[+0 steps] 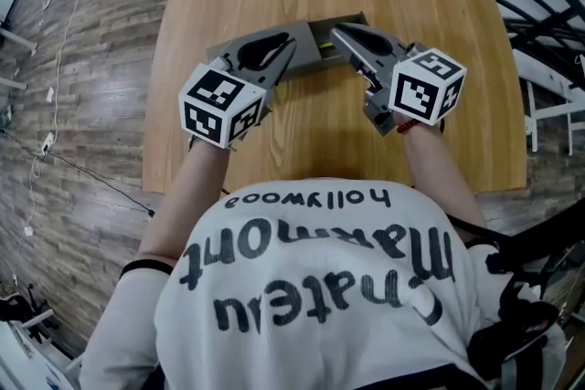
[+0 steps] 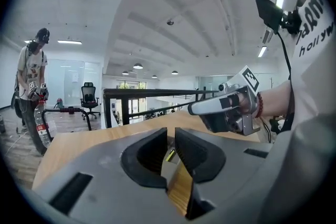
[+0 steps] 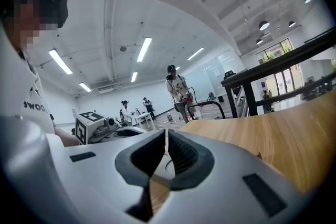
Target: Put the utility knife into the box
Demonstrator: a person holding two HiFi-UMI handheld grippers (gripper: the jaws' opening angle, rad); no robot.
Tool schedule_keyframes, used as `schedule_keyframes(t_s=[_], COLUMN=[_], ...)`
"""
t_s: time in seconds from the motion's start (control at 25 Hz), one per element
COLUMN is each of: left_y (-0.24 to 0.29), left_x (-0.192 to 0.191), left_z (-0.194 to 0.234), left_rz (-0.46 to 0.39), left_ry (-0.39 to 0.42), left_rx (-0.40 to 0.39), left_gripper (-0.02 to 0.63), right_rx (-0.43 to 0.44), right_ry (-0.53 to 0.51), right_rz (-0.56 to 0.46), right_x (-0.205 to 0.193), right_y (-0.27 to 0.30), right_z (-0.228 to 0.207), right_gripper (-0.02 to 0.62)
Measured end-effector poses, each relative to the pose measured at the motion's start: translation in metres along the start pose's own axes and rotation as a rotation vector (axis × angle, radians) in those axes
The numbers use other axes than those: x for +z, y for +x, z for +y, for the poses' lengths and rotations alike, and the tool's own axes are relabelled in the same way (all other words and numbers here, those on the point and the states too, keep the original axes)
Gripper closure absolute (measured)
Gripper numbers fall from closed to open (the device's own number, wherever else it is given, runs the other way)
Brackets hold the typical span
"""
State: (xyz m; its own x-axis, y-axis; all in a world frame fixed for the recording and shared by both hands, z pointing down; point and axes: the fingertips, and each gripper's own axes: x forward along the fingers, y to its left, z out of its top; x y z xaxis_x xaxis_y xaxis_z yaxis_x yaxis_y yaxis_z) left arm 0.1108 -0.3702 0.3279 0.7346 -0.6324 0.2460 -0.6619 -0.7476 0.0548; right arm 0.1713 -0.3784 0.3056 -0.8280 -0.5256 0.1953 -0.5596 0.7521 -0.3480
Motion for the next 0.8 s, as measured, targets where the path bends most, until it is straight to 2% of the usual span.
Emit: schedule_keyframes(t_s=[0.8], left_y=[0.002], left_x=[-0.012], left_z=[0.006], left_rz=[0.003], left_ry=[-0.015], left_rx=[0.006], left_gripper=[0.56], right_rx=[-0.019], right_ry=[0.018], right_rz=[0.014], right_x=[-0.004], right_y=[0.006], right_z=[-0.016], right_gripper=[0.575])
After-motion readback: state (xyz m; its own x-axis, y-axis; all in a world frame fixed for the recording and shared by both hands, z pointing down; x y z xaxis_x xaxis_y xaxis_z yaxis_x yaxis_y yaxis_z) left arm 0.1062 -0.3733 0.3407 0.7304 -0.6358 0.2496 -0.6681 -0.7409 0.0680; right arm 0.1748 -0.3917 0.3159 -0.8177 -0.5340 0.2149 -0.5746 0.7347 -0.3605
